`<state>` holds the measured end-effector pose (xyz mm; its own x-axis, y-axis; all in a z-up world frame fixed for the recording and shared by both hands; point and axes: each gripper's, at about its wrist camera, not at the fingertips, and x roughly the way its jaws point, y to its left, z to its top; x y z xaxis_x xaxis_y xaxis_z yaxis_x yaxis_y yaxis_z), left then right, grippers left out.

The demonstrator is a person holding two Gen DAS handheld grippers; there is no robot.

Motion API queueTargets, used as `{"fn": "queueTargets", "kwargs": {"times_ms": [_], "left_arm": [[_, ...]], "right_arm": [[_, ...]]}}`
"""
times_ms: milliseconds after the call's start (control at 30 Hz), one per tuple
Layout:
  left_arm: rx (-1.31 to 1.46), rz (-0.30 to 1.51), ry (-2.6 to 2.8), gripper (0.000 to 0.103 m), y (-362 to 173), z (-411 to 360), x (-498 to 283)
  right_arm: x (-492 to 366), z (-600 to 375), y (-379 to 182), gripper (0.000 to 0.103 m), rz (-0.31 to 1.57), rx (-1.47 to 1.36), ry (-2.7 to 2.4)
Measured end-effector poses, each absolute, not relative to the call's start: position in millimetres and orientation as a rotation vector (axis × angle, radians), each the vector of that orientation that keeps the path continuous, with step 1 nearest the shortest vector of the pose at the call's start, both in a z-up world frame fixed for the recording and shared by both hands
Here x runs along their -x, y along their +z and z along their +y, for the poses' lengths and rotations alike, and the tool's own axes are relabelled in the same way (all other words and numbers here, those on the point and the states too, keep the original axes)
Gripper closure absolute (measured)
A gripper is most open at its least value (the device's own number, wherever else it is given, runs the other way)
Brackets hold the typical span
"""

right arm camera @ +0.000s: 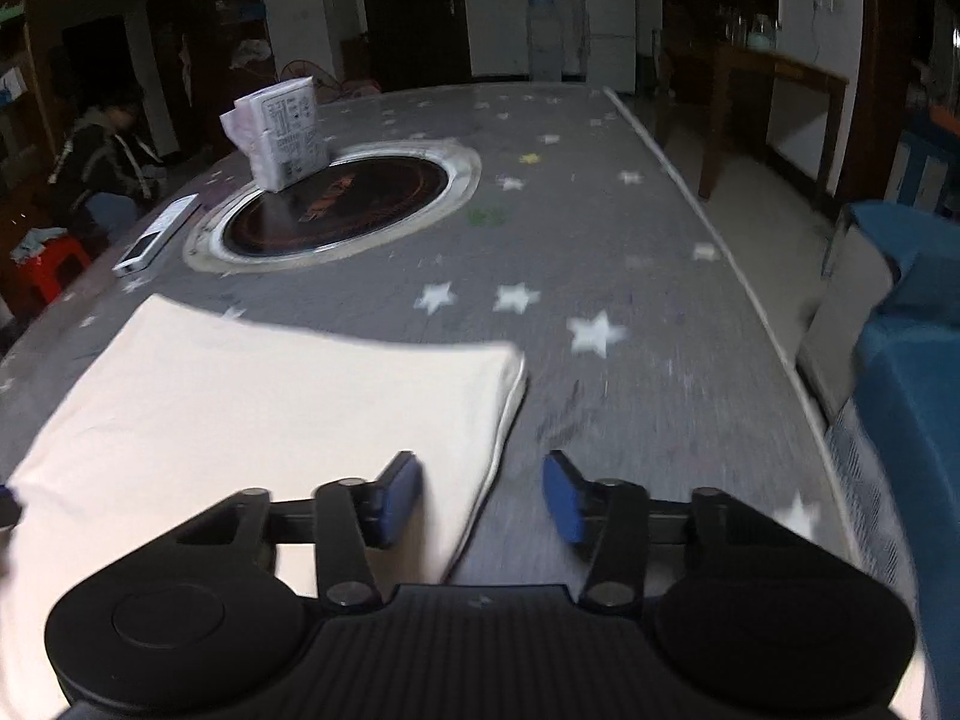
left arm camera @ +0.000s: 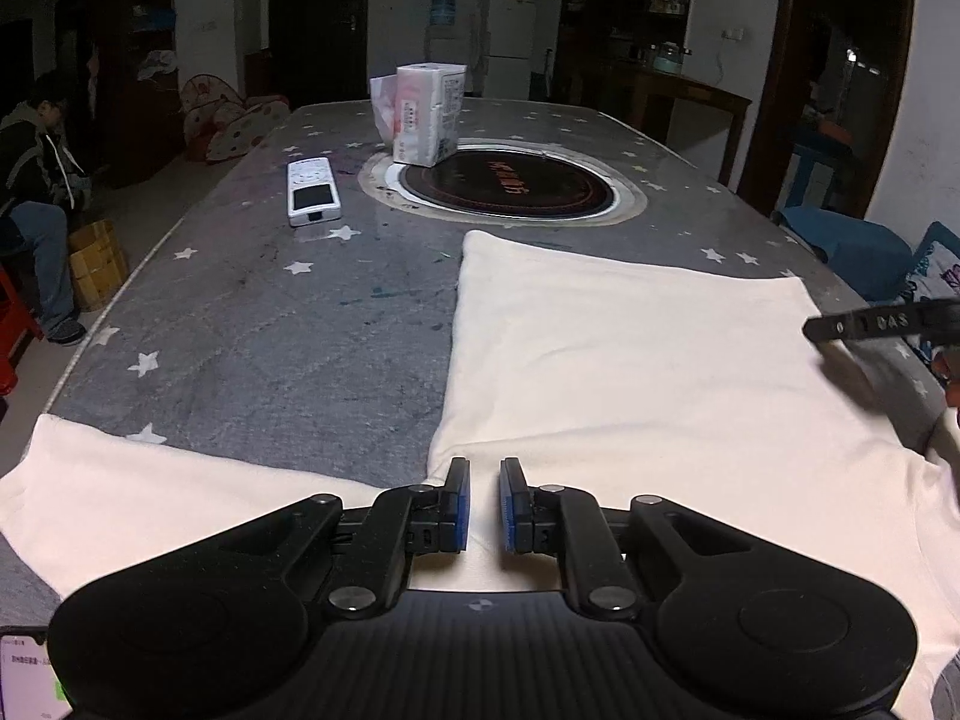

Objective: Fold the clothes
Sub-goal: 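Move the right gripper to the other sleeve cuff and grasp it, then lift the sleeve with the right gripper, fold it across the body, release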

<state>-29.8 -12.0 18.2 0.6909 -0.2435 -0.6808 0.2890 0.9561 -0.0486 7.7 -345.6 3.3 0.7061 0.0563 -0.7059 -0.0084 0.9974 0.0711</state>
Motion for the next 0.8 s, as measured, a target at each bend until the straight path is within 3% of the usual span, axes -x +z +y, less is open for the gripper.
{"fn": "queueTargets", "kwargs": {"times_ms": [67,167,333,433,500,800], "left_arm": [[-0.066,0.749,-0.284,0.09,18,-12,28],[-0.065,0.746,-0.262,0.09,18,-11,25],[-0.061,0.748,-0.234,0.09,18,-9,20],[-0.061,0.754,-0.228,0.09,19,-8,18],[-0.068,0.757,-0.231,0.09,20,-9,18],[-0.107,0.722,-0.434,0.089,36,-28,53]], "right_arm": [[-20,-343,3,0.092,0.785,-0.056,0.042],[-42,-333,3,0.097,0.78,-0.016,0.047],[-75,-317,1,0.098,0.758,0.062,0.078],[-93,-310,4,0.087,0.763,0.11,0.081],[-92,-309,9,0.085,0.772,0.135,0.085],[7,-285,43,0.078,0.786,0.235,0.356]]}}
